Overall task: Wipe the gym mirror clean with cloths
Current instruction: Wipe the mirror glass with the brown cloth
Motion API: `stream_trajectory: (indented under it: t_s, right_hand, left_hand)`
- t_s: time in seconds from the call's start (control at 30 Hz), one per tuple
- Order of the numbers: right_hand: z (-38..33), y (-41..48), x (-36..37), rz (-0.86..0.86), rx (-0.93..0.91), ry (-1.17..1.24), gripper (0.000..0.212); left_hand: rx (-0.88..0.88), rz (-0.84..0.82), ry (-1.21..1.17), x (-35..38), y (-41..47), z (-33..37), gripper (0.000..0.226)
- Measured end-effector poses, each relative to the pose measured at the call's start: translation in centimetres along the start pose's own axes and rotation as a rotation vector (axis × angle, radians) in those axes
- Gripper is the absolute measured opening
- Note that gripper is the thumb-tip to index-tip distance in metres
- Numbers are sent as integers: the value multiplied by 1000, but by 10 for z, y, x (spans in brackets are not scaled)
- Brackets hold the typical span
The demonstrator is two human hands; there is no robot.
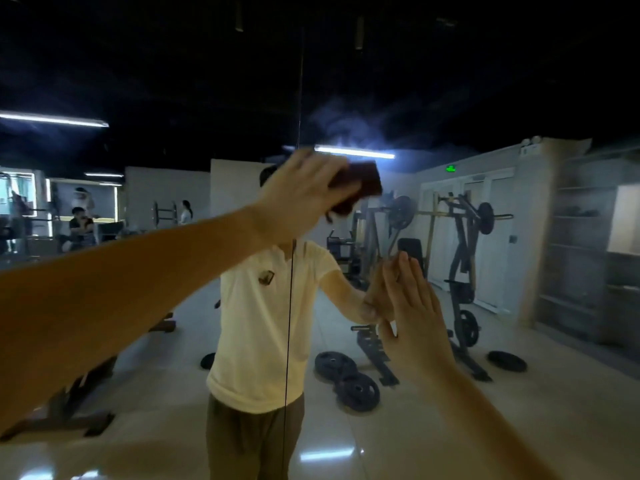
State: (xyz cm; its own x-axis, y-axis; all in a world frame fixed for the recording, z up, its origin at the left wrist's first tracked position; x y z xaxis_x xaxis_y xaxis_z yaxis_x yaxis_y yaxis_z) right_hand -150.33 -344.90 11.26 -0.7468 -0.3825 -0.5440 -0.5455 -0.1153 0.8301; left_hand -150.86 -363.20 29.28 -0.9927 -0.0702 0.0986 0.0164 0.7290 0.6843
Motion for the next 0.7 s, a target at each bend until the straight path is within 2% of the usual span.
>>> stream_trajectory:
  t_s: [0.07,0.13,0.23,0.37,0.43,0.47,0.5,0.53,0.57,0.6,0.63,0.67,0.7]
  right_hand:
    - [0,1,0,5,14,2,108]
    - [0,2,0,21,8,5,102]
    - [0,2,-1,30,9,38,92]
    - [0,3,-14,115,-15,178,70]
    - [3,3,-15,153,-49,173,63]
    - [6,2,-13,148,-55,164,63]
    - [9,-1,-10,141,-69,159,64]
    - [10,-4,-7,130,-94,156,66]
    - [13,-10,-4,109,-123,153,66]
    - [17,-17,-1,88,-152,141,66]
    - [23,-25,1,76,-185,115,66]
    - [32,-33,2,72,-215,78,68]
    - [42,-41,1,70,-227,35,74]
  left_hand:
    - [-176,-6,-1,3,23,-27,65]
    - [-285,7,-27,0,31,-29,65]
    - [-299,-20,-72,-1,11,8,67]
    - [-84,-69,-286,-12,-62,97,77]
    - [65,-171,-283,-26,-110,153,81]
    - [177,-243,-278,-33,-132,180,76]
    - [363,-287,-234,-31,-153,211,66]
    - [532,-280,-176,-21,-177,236,59]
    - [646,-248,-238,-11,-194,249,55]
    - [645,-161,-464,-5,-198,249,54]
    - [413,-161,-781,-2,-181,225,51]
    - [149,-255,-851,15,-166,190,46]
    - [27,-291,-733,17,-143,165,39]
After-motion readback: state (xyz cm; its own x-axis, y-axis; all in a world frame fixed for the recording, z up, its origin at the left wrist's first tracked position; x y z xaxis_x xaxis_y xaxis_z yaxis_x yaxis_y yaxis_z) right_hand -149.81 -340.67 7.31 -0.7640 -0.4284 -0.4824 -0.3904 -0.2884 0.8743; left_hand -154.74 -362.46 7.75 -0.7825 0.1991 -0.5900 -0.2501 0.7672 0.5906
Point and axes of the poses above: each hand's wrist, its own y-axis towards the middle knuckle, its own x-axis out of the palm, z = x × y, the point moved 7 cm from there along y, towards the middle knuckle, and after that the axes turned 13 degrees about y, right-handed, at the moved point
